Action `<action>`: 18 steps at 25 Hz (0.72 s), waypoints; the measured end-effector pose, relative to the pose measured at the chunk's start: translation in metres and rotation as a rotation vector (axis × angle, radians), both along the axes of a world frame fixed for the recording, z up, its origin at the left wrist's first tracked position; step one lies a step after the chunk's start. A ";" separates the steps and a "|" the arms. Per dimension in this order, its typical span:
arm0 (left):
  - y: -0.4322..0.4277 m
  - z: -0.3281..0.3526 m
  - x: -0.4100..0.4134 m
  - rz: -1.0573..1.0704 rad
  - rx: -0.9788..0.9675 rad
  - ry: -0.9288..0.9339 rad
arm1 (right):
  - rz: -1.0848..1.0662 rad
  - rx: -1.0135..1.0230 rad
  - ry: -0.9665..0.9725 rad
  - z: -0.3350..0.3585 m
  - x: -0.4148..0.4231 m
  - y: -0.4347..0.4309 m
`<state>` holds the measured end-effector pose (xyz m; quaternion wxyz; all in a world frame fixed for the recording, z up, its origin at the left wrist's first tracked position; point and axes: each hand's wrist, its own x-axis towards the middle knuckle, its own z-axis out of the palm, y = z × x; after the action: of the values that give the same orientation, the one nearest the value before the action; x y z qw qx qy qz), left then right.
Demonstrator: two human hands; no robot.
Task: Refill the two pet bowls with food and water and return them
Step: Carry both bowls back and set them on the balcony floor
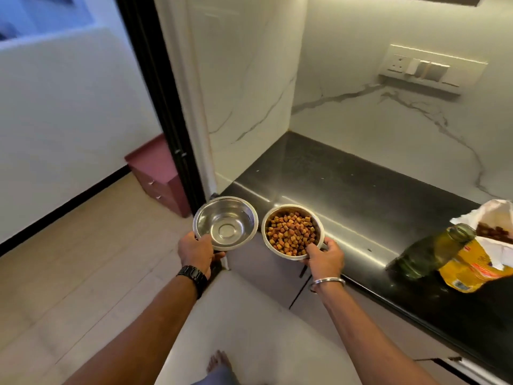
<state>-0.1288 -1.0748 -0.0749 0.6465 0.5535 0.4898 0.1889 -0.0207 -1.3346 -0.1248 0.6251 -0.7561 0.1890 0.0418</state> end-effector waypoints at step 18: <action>0.208 -0.012 -0.175 0.579 0.009 0.026 | 0.621 0.053 -0.002 0.009 -0.040 0.297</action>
<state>-0.3033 -0.8670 -0.0873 0.5567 0.3961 0.6349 0.3605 -0.0605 -1.0379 -0.1157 0.6022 -0.7612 -0.0529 0.2348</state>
